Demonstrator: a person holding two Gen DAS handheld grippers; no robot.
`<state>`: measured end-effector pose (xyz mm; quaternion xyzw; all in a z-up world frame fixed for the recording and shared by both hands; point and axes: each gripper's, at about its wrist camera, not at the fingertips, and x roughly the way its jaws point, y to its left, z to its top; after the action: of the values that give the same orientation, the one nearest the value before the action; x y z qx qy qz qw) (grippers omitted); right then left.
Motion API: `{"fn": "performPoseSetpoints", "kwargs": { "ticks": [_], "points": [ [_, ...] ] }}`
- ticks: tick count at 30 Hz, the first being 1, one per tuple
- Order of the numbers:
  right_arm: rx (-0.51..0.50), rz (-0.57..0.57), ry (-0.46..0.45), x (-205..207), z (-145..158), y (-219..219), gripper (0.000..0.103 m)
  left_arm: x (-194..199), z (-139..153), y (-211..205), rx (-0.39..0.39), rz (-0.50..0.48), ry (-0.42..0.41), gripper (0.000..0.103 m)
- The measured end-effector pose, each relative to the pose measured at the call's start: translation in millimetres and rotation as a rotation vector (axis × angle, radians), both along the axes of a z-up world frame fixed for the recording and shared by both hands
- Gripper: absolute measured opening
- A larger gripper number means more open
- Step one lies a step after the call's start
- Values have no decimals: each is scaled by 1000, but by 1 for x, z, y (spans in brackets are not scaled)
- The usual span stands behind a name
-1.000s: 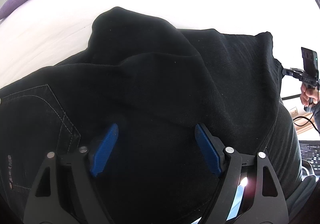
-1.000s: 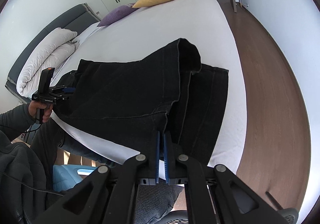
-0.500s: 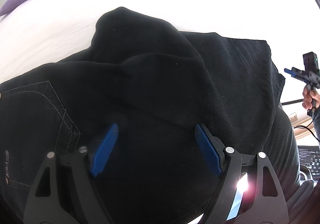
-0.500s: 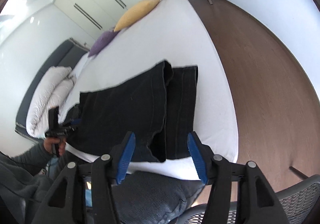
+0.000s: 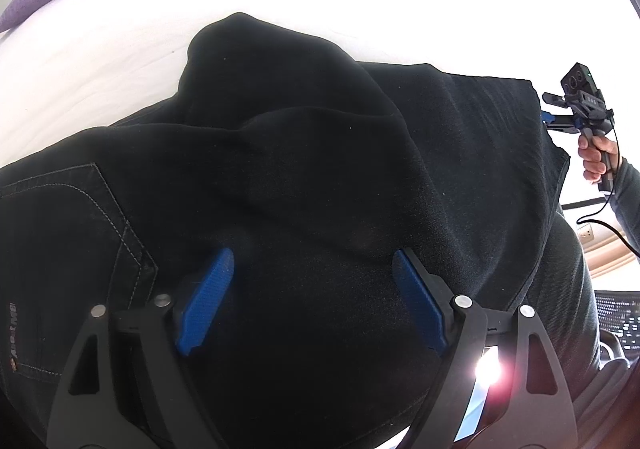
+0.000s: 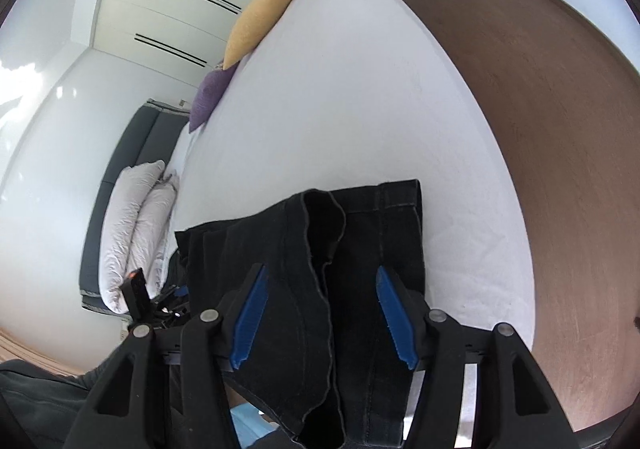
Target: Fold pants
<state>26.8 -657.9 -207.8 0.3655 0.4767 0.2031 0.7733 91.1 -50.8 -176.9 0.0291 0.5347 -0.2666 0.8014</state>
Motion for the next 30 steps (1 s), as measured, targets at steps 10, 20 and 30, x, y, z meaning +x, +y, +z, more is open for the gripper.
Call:
{"fn": "performPoseSetpoints", "kwargs": {
  "ticks": [10, 20, 30],
  "points": [
    [17, 68, 22, 15, -2, 18, 55, -2, -1, -1, -5, 1, -7, 84],
    [-61, 60, -23, 15, 4, 23, 8, -5, -1, 1, -23, 17, -14, 84],
    [-75, -32, -162, -8, 41, 3, 7, 1, 11, 9, -88, 81, -69, 85]
  ]
}}
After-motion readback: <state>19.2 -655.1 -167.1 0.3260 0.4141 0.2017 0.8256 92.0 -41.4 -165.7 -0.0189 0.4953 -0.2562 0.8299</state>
